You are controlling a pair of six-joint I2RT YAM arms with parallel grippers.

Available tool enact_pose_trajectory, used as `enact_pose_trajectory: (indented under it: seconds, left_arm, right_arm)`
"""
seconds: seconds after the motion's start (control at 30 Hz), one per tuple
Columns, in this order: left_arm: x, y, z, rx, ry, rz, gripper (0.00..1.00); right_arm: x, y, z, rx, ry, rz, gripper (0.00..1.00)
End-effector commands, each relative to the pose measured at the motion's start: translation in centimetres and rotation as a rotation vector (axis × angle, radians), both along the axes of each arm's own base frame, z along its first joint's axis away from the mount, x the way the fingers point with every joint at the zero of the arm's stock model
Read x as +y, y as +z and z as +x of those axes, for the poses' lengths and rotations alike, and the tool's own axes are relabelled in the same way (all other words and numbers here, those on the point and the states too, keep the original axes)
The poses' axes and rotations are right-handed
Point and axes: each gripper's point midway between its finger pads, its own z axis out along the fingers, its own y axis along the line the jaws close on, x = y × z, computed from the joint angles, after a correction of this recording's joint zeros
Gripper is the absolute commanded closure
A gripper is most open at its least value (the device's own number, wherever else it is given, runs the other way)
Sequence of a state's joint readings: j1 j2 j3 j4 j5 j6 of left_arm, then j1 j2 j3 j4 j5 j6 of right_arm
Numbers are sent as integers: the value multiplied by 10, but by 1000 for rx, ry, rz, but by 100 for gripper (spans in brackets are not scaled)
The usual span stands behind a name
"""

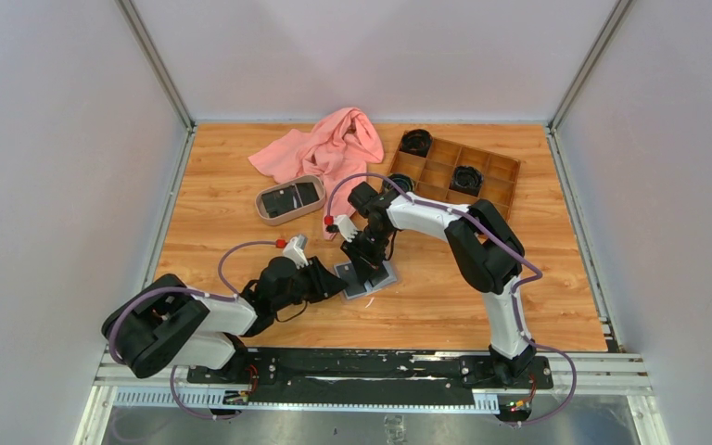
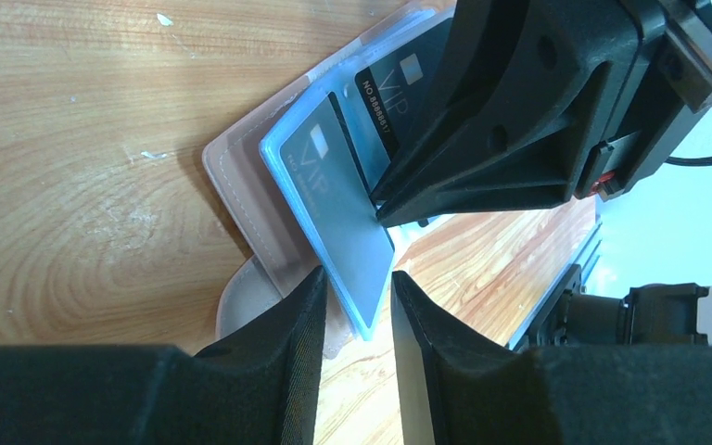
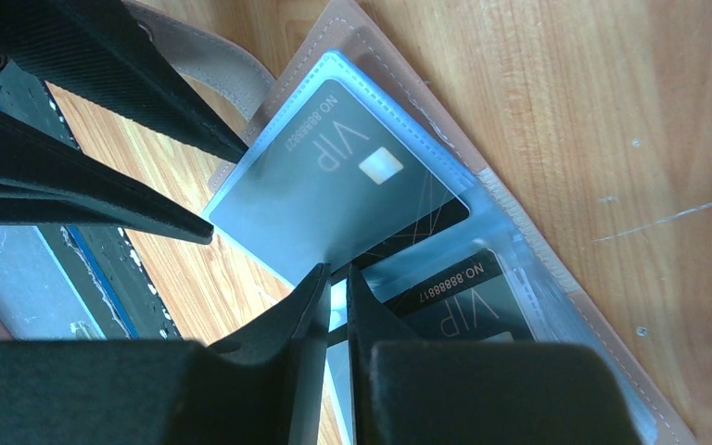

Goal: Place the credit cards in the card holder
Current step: Insert the credit card into the card holder.

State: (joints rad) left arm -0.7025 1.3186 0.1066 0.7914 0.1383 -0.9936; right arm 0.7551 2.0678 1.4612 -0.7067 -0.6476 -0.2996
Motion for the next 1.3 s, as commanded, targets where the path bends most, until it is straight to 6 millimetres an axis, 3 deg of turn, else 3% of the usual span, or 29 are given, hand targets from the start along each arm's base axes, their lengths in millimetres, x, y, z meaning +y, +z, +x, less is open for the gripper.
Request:
enact_pose_trajectory:
  seconds: [0.0,0.4,1.27]
  left_arm:
    - [0,-1,4,-3,10,6,65]
    - [10,-5,5,-1,43,53,67]
    - [4,3,5,-11,22,29,79]
  right_arm:
    - [-13,-13,-3,31,-2,-65,84]
    - [-13,-13,-4,34,-2,-65,84]
    - [-13,-13,-4,34,1,-66,84]
